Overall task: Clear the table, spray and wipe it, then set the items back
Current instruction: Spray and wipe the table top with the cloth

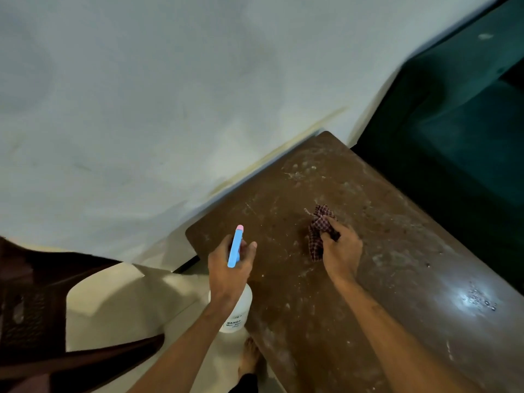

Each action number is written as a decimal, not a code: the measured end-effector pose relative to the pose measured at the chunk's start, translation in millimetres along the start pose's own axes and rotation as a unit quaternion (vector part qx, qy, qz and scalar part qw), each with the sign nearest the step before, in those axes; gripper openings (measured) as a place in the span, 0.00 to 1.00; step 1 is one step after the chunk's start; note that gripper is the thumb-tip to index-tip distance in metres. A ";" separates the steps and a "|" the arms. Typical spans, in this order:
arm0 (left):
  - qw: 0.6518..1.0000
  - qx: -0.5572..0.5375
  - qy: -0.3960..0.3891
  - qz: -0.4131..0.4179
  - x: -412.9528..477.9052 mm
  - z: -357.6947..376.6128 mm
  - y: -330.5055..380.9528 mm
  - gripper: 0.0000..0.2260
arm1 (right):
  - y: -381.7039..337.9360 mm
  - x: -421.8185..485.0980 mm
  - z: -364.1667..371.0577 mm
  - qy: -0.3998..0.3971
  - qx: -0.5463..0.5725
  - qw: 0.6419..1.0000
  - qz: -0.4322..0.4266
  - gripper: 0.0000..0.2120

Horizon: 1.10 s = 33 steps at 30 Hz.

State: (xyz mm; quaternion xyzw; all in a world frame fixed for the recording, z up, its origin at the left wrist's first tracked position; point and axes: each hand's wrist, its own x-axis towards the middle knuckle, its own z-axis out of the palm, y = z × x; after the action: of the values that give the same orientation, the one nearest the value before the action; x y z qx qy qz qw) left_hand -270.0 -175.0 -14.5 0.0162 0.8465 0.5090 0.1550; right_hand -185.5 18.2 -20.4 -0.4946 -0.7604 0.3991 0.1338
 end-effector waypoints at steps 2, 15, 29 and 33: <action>1.000 0.008 -0.017 0.011 11.6 18.2 11.0 0.08 | 11.1 14.5 -4.6 0.010 -0.004 1.000 0.004 0.19; 0.983 -0.013 -0.136 0.119 84.4 143.2 77.4 0.07 | 83.1 128.1 -20.7 0.124 -0.204 0.967 0.088 0.21; 0.987 -0.025 -0.090 0.132 155.6 127.1 67.1 0.08 | -41.9 277.1 92.6 -0.022 -0.276 0.959 -0.055 0.24; 0.987 -0.028 -0.075 0.138 160.1 118.3 66.3 0.10 | -46.0 264.8 102.4 -0.071 -0.302 0.939 -0.145 0.25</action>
State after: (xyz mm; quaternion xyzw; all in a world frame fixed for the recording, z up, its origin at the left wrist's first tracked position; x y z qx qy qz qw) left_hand -398.0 -12.1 -47.7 0.1663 0.8075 0.5465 0.1469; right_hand -402.1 188.2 -103.1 -0.3667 -0.9161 0.1608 -0.0202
